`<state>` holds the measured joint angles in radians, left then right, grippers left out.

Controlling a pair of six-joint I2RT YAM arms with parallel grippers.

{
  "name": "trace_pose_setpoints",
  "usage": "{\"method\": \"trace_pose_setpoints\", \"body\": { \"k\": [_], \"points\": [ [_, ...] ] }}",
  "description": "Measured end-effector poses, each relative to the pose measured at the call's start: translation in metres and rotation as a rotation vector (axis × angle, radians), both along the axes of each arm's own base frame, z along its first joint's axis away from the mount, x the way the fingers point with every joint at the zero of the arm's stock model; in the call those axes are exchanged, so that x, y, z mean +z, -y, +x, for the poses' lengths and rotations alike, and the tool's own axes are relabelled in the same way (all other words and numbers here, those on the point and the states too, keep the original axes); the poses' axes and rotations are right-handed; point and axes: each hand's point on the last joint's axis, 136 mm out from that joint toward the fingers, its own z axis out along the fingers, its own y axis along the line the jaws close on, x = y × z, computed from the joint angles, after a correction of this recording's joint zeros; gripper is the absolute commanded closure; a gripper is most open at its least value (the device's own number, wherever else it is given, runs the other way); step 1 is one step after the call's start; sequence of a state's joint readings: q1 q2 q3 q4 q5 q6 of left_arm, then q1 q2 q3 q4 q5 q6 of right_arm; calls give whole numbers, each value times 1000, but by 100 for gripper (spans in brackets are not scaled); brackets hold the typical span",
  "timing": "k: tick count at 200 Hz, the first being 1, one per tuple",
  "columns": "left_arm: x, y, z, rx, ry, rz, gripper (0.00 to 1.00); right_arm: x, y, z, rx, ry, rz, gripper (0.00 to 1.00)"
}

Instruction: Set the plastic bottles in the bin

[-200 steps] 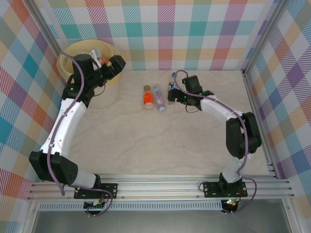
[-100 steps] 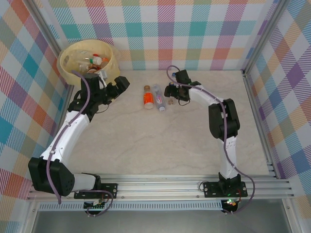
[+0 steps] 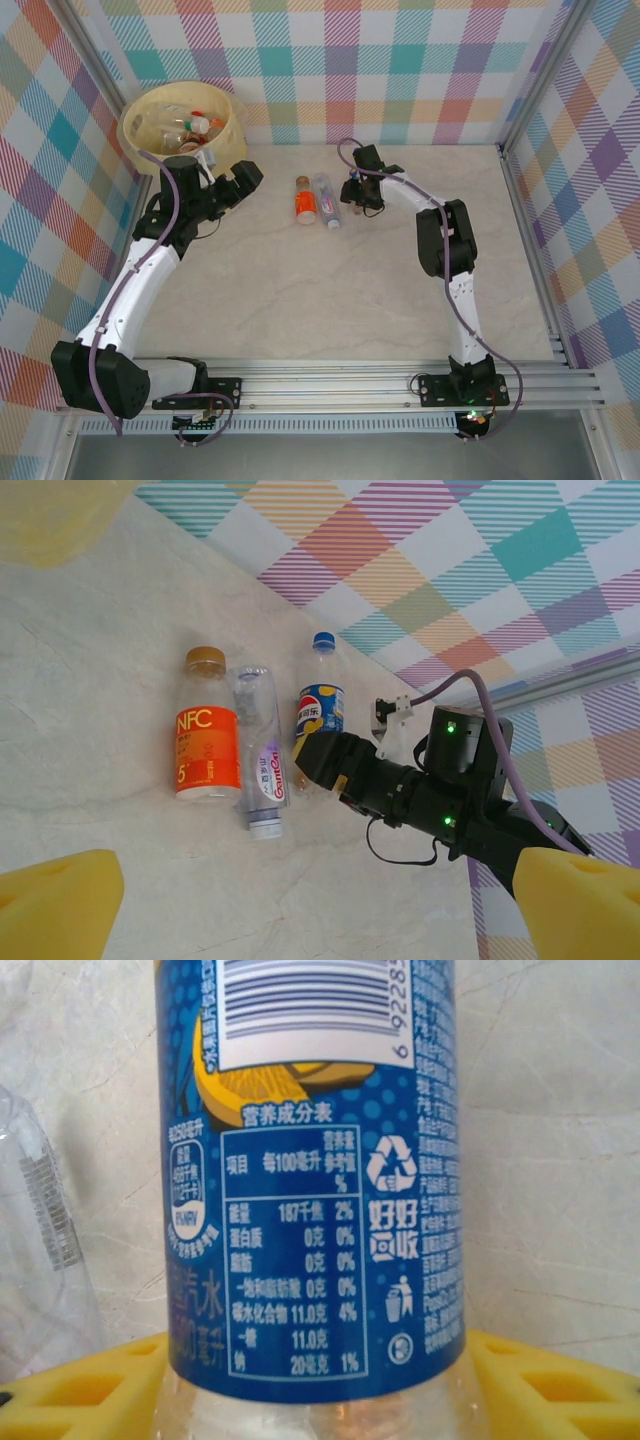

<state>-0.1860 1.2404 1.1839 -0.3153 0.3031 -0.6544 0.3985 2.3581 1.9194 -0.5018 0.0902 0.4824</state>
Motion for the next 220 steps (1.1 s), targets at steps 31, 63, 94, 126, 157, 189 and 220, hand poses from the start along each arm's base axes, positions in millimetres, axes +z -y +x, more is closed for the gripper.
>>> {"method": "trace_pose_setpoints", "body": {
  "k": [31, 63, 94, 126, 157, 189, 220],
  "points": [
    [-2, 3, 0, -14, -6, -6, 0, 2, 5, -11, 15, 26, -4, 46],
    [-10, 10, 2, -44, -31, -15, 0, 11, 14, -33, 47, 57, -7, 46],
    [-11, 18, -1, -69, -34, -16, 0, 49, 19, -57, 85, 146, 33, 48],
    [-9, 31, 0, -107, -17, -25, 0, 93, 17, -82, 143, 251, 115, 50],
    [-22, 52, 3, -163, -39, -30, 0, 115, 15, -110, 191, 299, 190, 51],
    [-40, 80, 6, -241, -70, -42, 0, 130, 8, -140, 258, 308, 260, 51],
    [-44, 110, 11, -332, -65, -86, 0, 148, -2, -168, 322, 335, 312, 51]
  ]
}}
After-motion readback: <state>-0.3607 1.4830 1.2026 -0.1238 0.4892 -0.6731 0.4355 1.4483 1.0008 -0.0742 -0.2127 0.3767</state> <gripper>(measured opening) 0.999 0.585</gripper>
